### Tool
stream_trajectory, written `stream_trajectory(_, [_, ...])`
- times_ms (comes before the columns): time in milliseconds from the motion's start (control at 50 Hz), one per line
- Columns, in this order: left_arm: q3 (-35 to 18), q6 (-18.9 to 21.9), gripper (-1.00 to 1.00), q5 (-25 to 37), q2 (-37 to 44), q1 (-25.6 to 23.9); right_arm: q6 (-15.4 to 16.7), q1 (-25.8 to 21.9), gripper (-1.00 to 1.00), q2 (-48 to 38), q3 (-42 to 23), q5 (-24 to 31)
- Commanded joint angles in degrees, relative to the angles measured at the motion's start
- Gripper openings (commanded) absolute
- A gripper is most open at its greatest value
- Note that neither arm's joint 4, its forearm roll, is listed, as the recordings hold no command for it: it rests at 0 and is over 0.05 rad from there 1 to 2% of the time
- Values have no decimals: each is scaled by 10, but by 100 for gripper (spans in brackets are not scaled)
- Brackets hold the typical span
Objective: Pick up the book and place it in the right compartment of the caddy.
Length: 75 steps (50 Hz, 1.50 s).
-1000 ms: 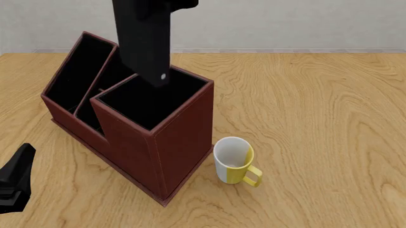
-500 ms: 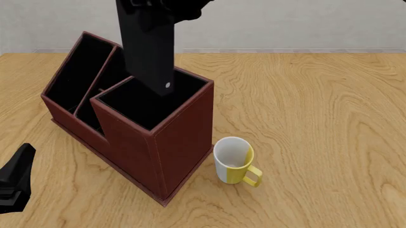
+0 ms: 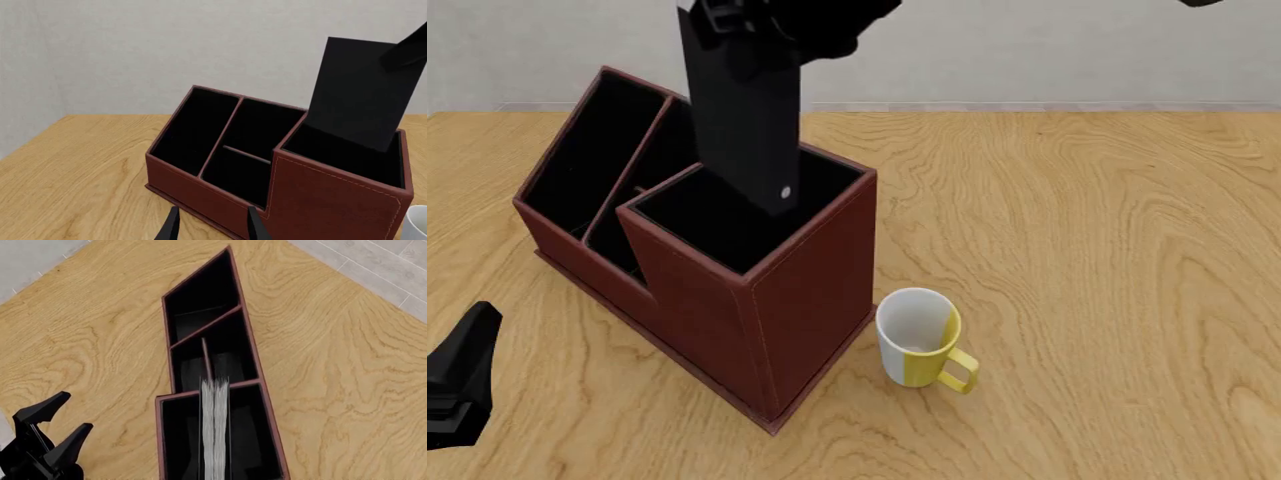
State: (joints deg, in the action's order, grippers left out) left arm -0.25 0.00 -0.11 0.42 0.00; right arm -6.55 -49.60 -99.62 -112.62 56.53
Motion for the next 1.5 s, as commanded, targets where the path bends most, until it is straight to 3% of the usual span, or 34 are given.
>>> stream_trajectory(20, [0, 0, 100, 0, 0, 0, -14, 0, -100, 15, 17, -14])
stream_trajectory(1500, [0, 0, 100, 0, 0, 0, -28, -3, -100, 26, 82, -61])
